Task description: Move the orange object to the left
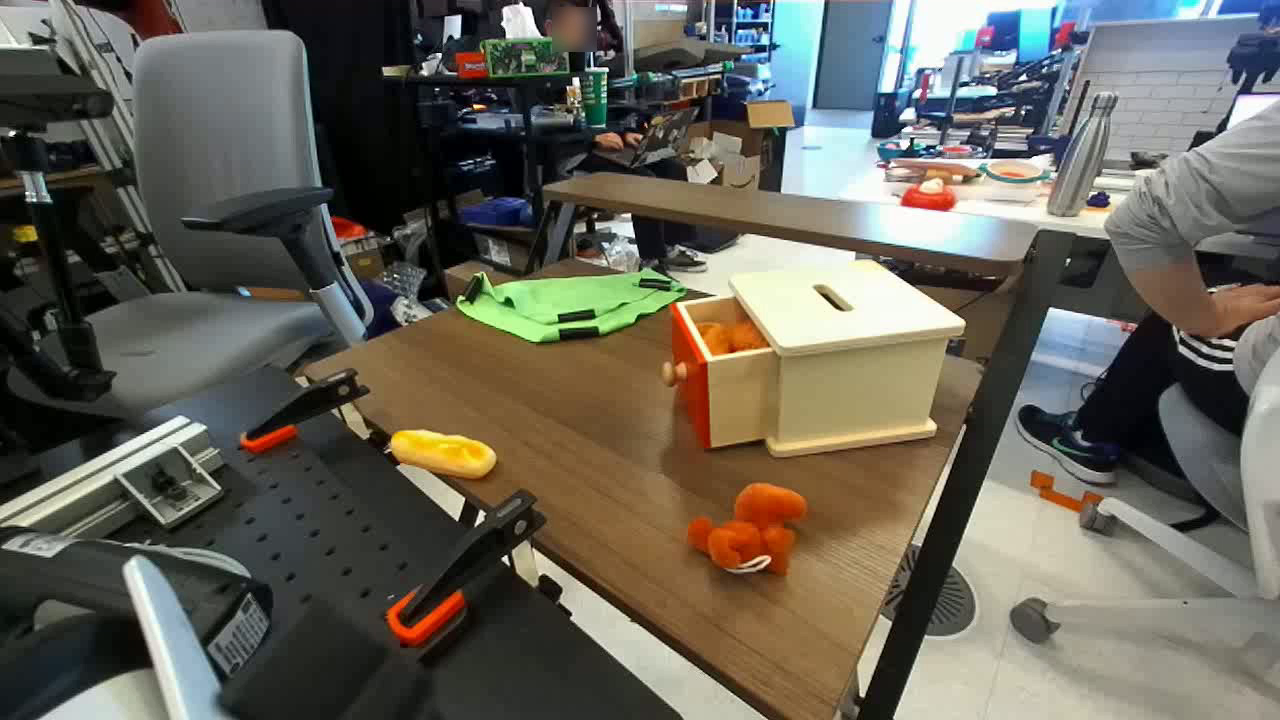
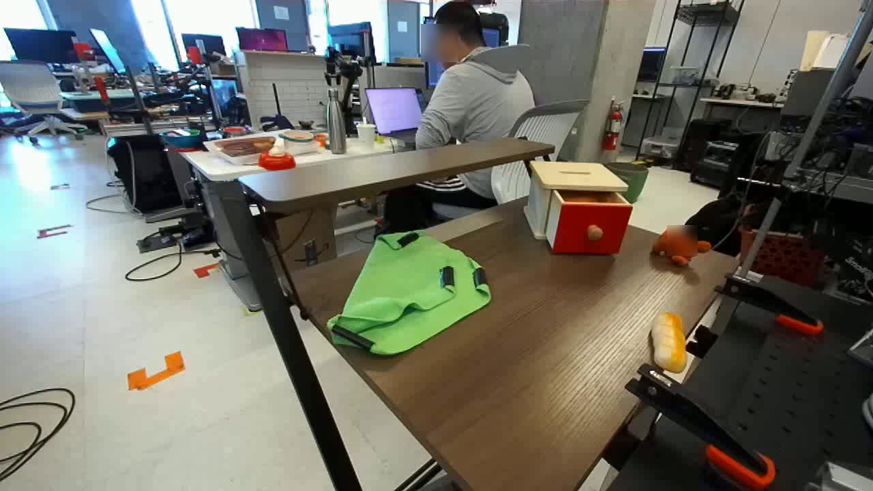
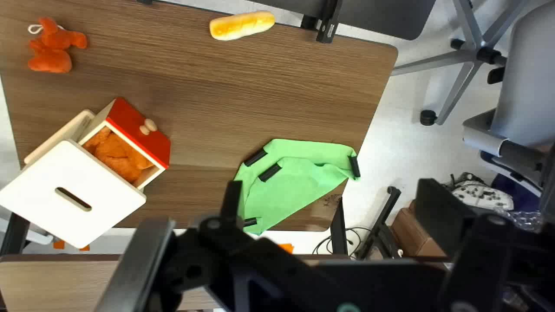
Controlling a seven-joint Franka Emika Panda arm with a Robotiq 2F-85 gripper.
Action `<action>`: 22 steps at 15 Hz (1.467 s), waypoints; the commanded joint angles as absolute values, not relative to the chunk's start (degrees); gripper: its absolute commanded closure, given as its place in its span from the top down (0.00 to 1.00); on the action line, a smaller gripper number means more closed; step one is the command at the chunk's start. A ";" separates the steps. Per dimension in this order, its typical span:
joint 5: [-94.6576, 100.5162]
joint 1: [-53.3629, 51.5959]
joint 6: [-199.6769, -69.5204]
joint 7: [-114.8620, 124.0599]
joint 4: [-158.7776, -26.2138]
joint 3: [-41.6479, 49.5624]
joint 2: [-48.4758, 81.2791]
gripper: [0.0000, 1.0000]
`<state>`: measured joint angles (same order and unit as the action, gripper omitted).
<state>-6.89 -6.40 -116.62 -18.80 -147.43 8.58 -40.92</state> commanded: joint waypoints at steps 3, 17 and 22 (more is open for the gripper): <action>-7.29 -5.80 -116.40 -19.11 -147.07 8.07 -40.92 1.00; -0.88 3.68 -122.82 -17.09 -144.51 11.05 -21.60 1.00; -1.91 7.96 -133.06 -16.92 -138.91 14.54 -6.48 1.00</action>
<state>-1.38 6.28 -127.57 -17.71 -144.11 13.23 -16.21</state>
